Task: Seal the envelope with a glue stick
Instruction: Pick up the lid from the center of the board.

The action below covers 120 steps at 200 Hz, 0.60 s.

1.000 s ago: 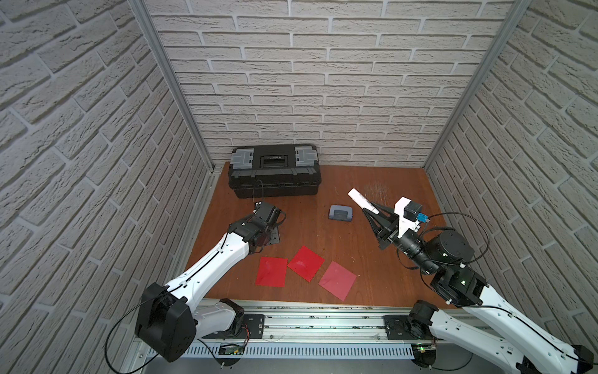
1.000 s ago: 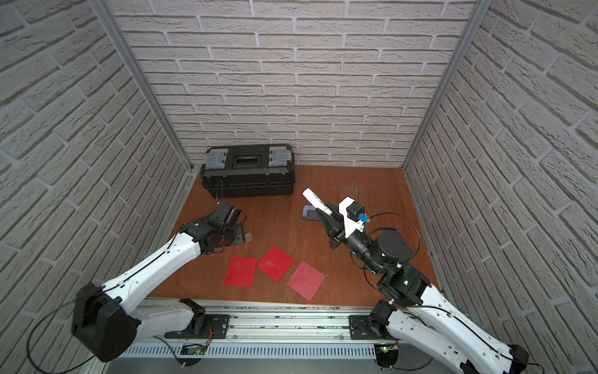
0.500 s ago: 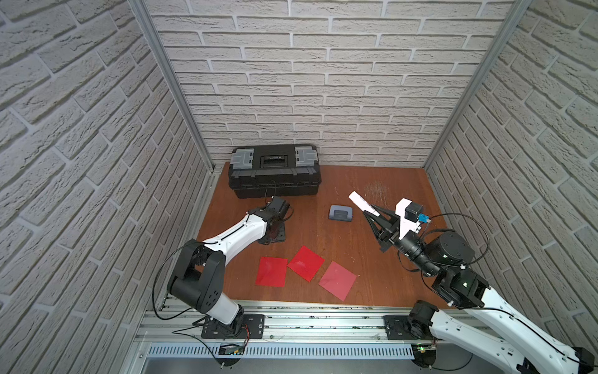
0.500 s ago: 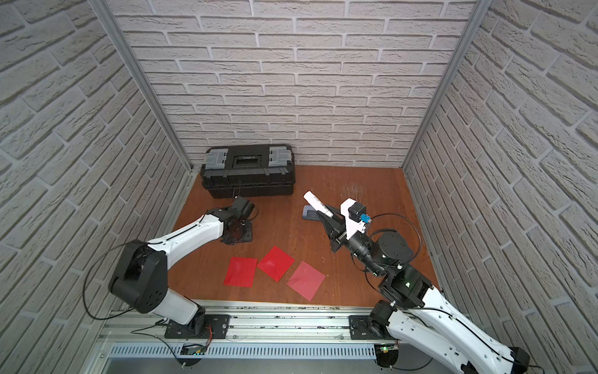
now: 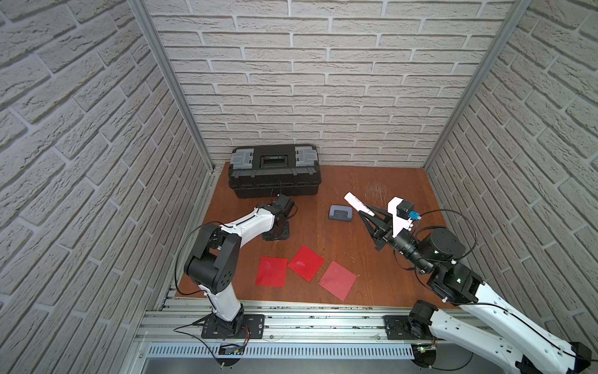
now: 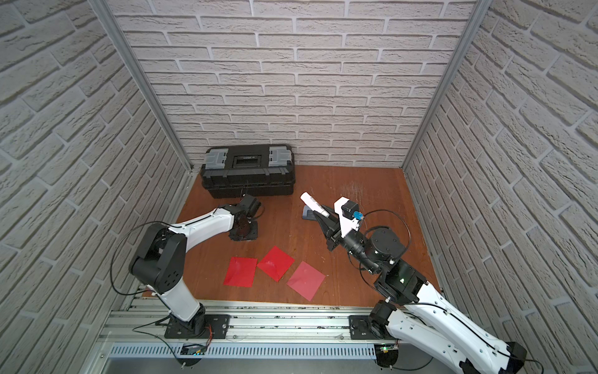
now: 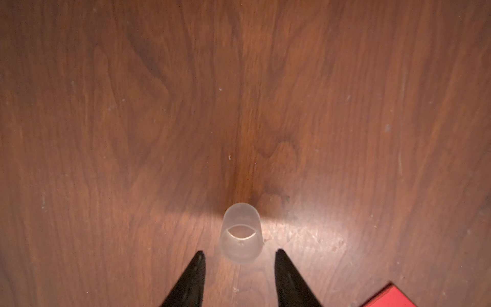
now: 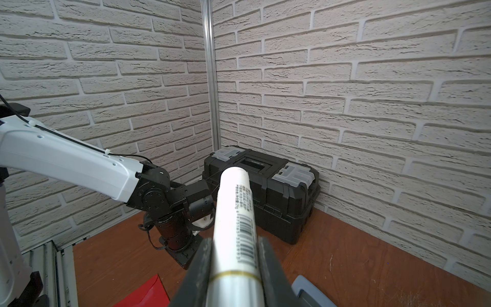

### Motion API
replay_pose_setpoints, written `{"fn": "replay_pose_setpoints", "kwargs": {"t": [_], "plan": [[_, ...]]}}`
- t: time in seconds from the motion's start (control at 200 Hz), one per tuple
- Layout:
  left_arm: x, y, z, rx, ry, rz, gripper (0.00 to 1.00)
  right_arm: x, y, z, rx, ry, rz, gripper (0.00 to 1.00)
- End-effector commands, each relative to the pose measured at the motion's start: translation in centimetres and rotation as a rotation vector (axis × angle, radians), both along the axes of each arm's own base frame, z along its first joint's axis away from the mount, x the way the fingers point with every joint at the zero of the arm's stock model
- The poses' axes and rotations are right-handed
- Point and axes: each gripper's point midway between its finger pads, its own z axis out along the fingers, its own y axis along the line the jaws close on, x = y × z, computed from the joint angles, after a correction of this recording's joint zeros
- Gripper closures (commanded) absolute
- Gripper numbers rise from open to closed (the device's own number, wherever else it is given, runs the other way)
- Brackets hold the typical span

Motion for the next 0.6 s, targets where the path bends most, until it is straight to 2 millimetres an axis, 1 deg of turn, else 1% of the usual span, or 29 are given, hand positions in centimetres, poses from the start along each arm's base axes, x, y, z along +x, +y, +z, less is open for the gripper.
{"fn": "replay_pose_setpoints", "kwargs": {"t": [0.0,0.18,0.595], "plan": [[1.08,-0.19,0.0,-0.026,-0.014,0.011,0.6,-0.25,-0.29,1.63,0.038,-0.04,-0.007,0.97],[1.47,-0.62,-0.3,-0.051,-0.009,0.017,0.61,-0.33,-0.49,1.68,0.033,-0.046,-0.013,0.97],[1.63,-0.54,-0.87,-0.047,0.009,0.023,0.63,-0.35,-0.66,1.61,0.028,-0.044,-0.02,0.97]]}}
